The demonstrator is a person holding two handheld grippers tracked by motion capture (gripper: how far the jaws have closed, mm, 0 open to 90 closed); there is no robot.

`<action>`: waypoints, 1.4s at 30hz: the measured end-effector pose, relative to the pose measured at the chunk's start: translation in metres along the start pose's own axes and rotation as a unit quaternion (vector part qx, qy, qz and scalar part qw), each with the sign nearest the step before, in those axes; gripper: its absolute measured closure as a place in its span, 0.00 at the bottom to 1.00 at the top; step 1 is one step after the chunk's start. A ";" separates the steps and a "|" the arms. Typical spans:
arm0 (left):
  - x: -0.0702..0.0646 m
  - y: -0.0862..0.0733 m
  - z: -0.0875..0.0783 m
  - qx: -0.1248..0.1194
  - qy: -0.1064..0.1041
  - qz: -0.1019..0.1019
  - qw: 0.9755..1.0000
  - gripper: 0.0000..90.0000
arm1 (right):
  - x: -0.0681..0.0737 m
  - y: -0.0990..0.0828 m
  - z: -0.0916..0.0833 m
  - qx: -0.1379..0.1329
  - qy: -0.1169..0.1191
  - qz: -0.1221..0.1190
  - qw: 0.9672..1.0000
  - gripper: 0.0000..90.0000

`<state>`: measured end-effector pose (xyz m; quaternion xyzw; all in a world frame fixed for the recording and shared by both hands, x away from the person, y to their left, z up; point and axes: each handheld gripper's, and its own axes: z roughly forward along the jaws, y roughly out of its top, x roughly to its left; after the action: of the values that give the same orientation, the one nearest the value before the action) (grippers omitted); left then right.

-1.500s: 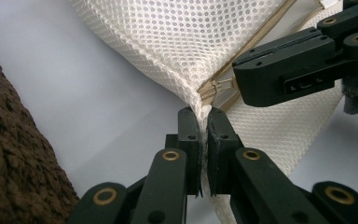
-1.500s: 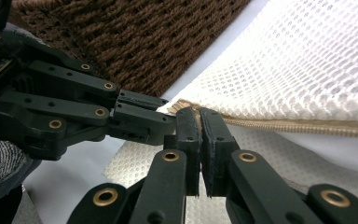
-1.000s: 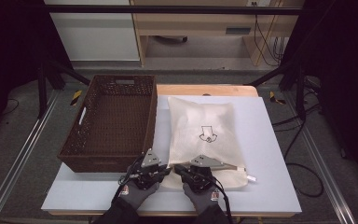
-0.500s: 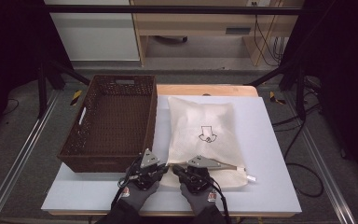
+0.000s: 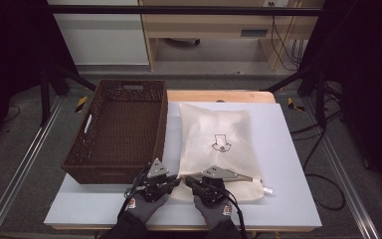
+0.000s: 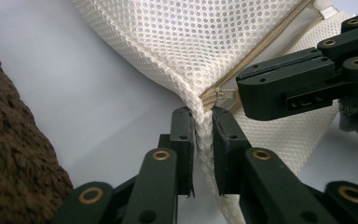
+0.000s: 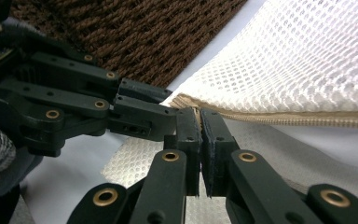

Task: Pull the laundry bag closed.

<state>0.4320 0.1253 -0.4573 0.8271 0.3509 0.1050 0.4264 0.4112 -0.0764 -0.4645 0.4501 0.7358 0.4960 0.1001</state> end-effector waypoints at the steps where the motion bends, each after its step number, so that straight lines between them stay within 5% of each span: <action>1: 0.000 0.001 0.000 0.000 0.000 0.003 1.000 0.85 | 0.000 0.000 0.000 0.002 -0.002 -0.001 1.000 0.97; 10: 0.002 0.002 0.001 0.014 0.002 0.002 1.000 0.92 | 0.000 -0.001 0.002 0.007 -0.002 -0.007 1.000 0.97; 18: -0.004 -0.001 -0.003 0.004 0.029 -0.005 1.000 0.94 | 0.003 -0.002 0.003 0.001 -0.003 0.006 1.000 0.97; 30: -0.005 -0.003 -0.006 -0.009 0.027 0.006 1.000 0.94 | -0.002 -0.004 0.000 -0.016 0.002 0.026 1.000 0.97; 33: -0.002 -0.003 -0.006 -0.014 0.018 0.009 1.000 0.92 | -0.001 -0.004 0.000 -0.020 0.008 0.002 1.000 0.97; 38: -0.001 0.001 -0.002 -0.011 0.012 0.014 1.000 0.85 | -0.002 -0.003 -0.001 -0.016 0.004 -0.001 1.000 0.97; 42: 0.000 0.000 -0.002 -0.011 0.013 0.015 1.000 0.93 | -0.002 -0.003 0.001 -0.017 0.003 0.000 1.000 0.97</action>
<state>0.4306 0.1262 -0.4566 0.8261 0.3428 0.1255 0.4292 0.4111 -0.0779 -0.4678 0.4468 0.7278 0.5095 0.1053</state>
